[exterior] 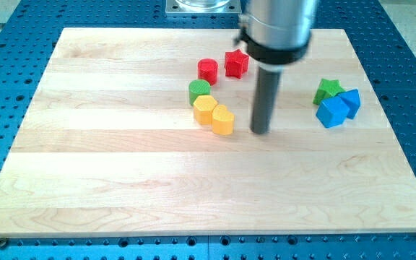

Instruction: Move the green star above the triangle

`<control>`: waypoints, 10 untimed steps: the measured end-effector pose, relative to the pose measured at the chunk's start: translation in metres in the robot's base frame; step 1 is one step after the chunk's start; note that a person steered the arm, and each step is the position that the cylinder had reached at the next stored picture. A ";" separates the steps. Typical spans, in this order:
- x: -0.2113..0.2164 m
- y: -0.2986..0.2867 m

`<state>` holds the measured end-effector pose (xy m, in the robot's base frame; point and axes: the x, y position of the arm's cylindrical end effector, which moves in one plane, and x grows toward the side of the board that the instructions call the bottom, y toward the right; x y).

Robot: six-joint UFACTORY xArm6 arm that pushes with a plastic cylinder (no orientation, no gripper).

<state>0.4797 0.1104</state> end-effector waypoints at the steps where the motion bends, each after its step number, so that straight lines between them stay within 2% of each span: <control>1: 0.035 0.095; 2: -0.023 0.157; 3: -0.077 0.153; 4: -0.078 0.092; 6: -0.076 0.041; 7: -0.091 0.093; 8: -0.107 0.062; 9: -0.106 0.032; 10: -0.131 0.101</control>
<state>0.3484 0.2111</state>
